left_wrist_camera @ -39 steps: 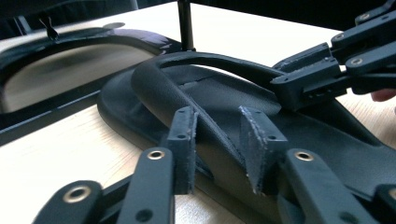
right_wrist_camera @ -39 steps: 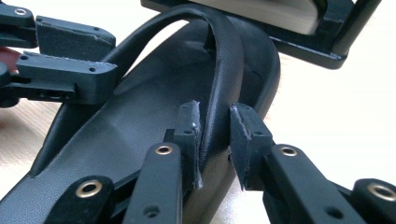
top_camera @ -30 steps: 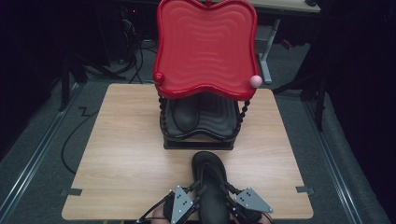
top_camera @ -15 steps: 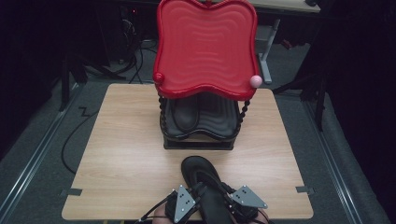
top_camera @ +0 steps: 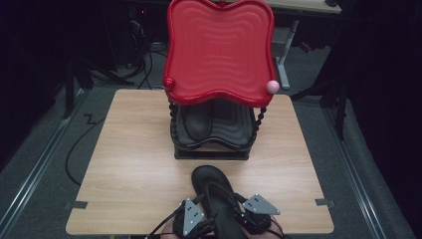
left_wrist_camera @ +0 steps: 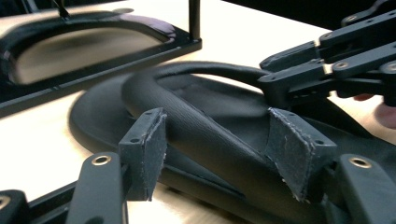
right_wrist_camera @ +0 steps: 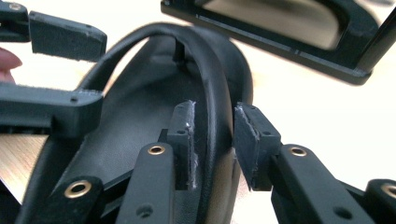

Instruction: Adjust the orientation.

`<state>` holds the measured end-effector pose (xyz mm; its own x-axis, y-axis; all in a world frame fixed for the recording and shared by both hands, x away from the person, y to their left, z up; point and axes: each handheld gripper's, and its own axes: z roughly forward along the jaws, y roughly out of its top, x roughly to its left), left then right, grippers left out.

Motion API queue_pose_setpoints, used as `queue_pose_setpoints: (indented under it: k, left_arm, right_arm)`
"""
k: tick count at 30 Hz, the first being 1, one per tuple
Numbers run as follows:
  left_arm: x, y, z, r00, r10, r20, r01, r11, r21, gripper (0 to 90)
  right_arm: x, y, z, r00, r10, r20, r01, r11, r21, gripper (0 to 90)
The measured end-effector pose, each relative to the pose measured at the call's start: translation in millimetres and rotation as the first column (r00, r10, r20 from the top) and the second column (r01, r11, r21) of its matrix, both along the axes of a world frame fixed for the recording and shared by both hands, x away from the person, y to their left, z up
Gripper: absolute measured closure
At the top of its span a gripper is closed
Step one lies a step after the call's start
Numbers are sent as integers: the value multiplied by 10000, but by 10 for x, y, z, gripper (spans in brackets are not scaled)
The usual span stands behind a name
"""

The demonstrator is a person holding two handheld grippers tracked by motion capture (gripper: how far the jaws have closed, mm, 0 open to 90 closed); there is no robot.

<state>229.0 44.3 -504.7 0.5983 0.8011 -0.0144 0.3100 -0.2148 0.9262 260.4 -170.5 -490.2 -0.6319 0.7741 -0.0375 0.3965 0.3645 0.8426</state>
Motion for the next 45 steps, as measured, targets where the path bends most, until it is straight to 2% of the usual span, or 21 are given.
queue_pose_setpoints:
  k: [3, 7, 10, 14, 18, 22, 24, 27, 28, 29, 30, 32, 34, 36, 38, 41, 45]
  left_arm:
    - [19, 0, -3, 9999, 18, -146, -20, 9999, -134, 399]
    - [51, 0, 0, 9997, 21, -226, -25, 9998, -196, 457]
    - [97, 9, 4, 9999, -5, -159, 3, 9999, -131, 543]
    - [203, 35, 10, 9999, 112, 87, -112, 9999, 87, 646]
    - [253, 40, 11, 9994, 186, 277, -194, 9995, 259, 698]
    - [215, 62, 16, 9991, 345, 251, -350, 9992, 186, 653]
    - [200, 87, 8, 9990, 450, 85, -450, 9990, 53, 555]
    - [218, 117, 1, 9987, 410, -308, -418, 9987, -275, 519]
    - [231, 122, -3, 9983, 359, -462, -380, 9983, -447, 520]
    - [240, 122, -13, 9983, 87, -584, -124, 9979, -636, 542]
    - [236, 110, -13, 9983, 64, -582, -101, 9980, -628, 607]
    - [229, 83, 1, 9983, 53, -581, -80, 9989, -461, 636]
    - [204, 66, 18, 9992, 38, -390, -45, 9998, -176, 678]
    - [187, 58, 30, 9994, -19, -342, 18, 10000, -21, 703]
    - [166, 58, 62, 9998, -90, -190, 86, 9997, -242, 707]
    - [124, 42, 133, 9996, -164, 245, 173, 9991, -395, 712]
    - [56, 19, 260, 9963, -362, 774, 407, 9975, -580, 715]
  right_arm:
    - [45, -9, -35, 9994, -42, -334, 43, 10000, 38, 741]
    - [46, -6, -24, 9994, -60, -348, 60, 10000, -3, 774]
    - [42, 6, -26, 9992, -94, -385, 95, 10000, 30, 756]
    - [42, 19, -29, 9989, -143, -437, 150, 9998, 163, 687]
    - [57, 43, -33, 9991, -236, -349, 242, 9995, 180, 658]
    - [59, 50, -38, 9993, -275, -272, 279, 9995, 150, 651]
    - [59, 51, -38, 9992, -277, -272, 281, 9995, 164, 650]
    - [58, 54, -41, 9992, -276, -272, 281, 9994, 179, 650]
    - [59, 55, -42, 9993, -277, -269, 282, 9994, 181, 650]
    - [60, 56, -44, 9992, -279, -276, 284, 9994, 188, 654]
    - [63, 61, -44, 9993, -256, -274, 260, 9996, 133, 672]
    - [60, 73, -32, 9993, -233, -289, 234, 9997, 19, 718]
    - [38, 77, -26, 9997, -246, -85, 246, 9997, -97, 768]
    - [24, 69, -17, 9997, -244, 45, 244, 9997, -90, 778]
    - [-1, 41, 27, 9994, -282, 199, 280, 9996, 75, 781]
    - [-58, 5, 90, 9982, -293, 525, 283, 9994, 195, 786]
    - [-166, -56, 209, 9932, -370, 1102, 327, 9986, 403, 784]
